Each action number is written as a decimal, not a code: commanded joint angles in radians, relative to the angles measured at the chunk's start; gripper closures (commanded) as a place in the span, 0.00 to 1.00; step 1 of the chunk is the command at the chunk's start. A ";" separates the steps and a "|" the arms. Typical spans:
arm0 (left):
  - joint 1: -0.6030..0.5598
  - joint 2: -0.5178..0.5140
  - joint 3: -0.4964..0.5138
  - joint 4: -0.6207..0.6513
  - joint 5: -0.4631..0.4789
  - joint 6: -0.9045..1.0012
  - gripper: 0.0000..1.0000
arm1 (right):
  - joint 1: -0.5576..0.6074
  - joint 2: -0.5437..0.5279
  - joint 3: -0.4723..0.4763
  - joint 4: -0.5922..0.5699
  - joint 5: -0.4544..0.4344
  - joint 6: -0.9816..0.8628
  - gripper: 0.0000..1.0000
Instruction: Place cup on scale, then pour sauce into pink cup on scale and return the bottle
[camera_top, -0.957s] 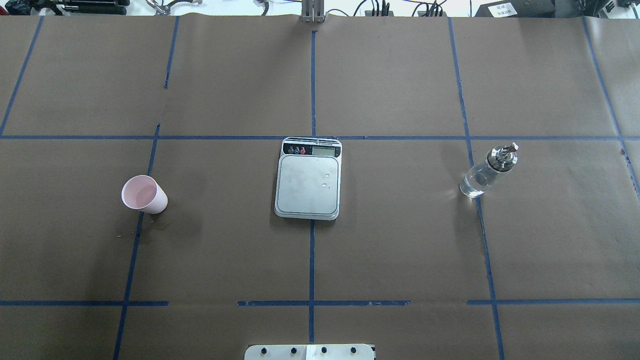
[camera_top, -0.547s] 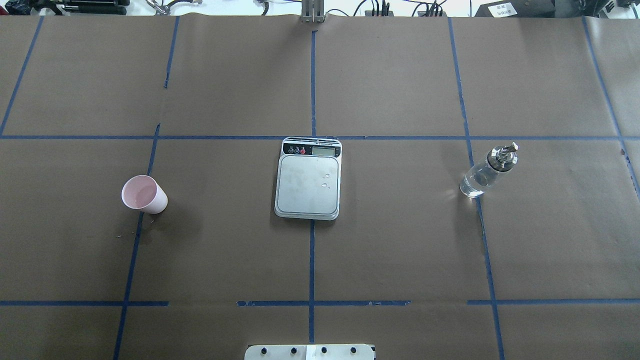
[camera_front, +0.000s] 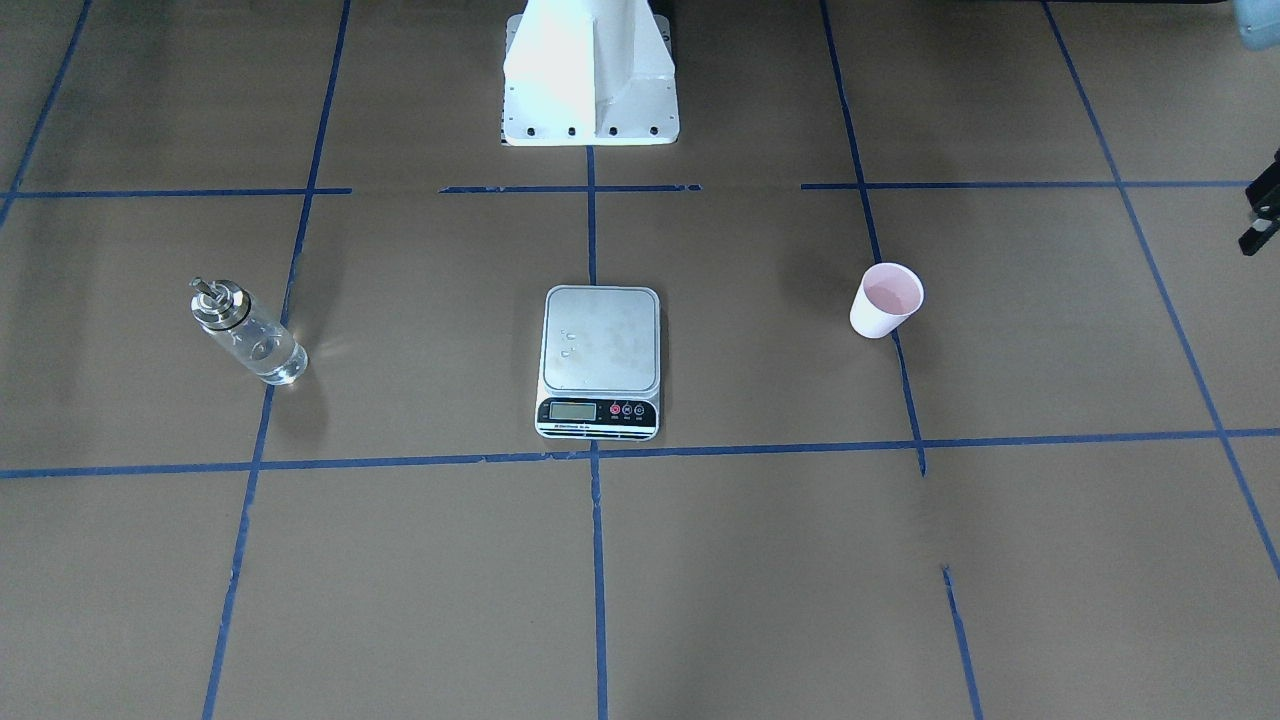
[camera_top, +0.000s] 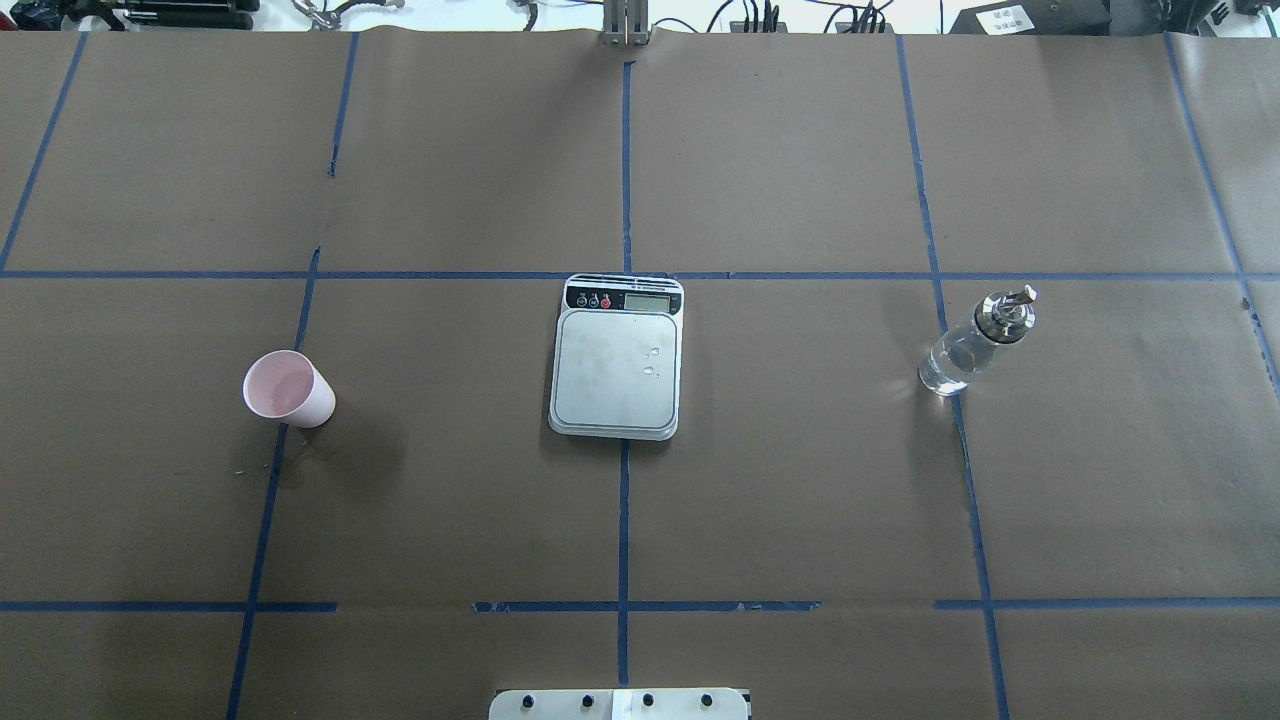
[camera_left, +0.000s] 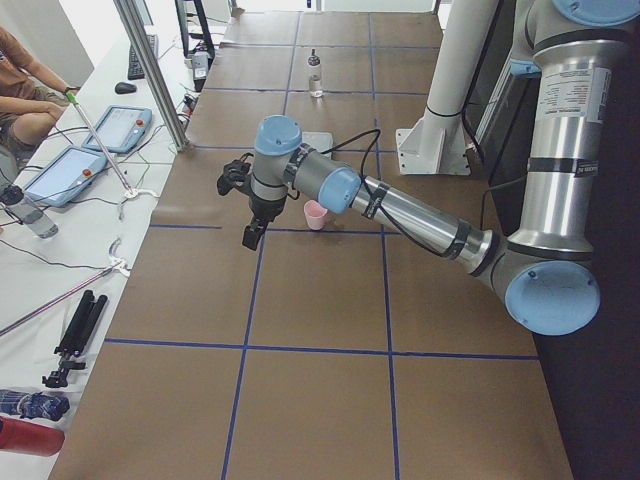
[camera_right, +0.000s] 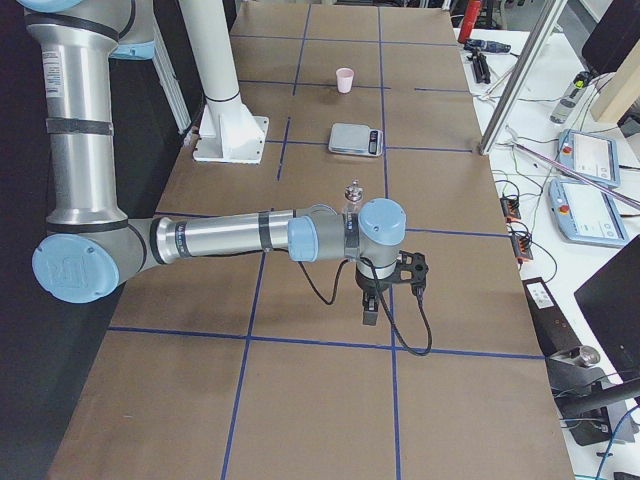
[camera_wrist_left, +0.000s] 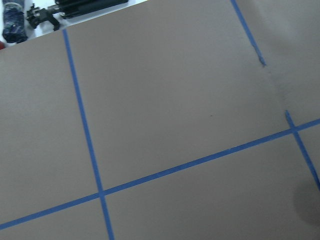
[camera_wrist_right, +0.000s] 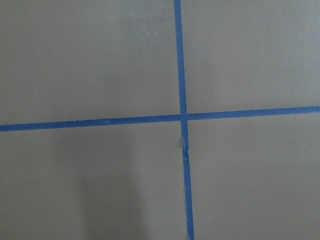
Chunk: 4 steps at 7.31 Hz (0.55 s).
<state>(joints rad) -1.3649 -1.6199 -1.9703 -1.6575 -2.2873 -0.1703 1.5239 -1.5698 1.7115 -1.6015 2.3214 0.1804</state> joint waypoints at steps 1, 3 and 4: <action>0.114 -0.046 -0.016 -0.002 -0.064 -0.120 0.00 | -0.001 0.001 -0.001 0.000 -0.001 -0.001 0.00; 0.327 -0.046 -0.032 -0.144 0.056 -0.611 0.00 | -0.001 -0.006 -0.006 -0.002 -0.004 0.001 0.00; 0.418 -0.043 -0.024 -0.213 0.113 -0.802 0.00 | -0.001 -0.007 -0.001 0.000 -0.002 0.001 0.00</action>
<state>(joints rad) -1.0649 -1.6645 -1.9978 -1.7761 -2.2528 -0.7118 1.5232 -1.5737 1.7083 -1.6025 2.3190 0.1809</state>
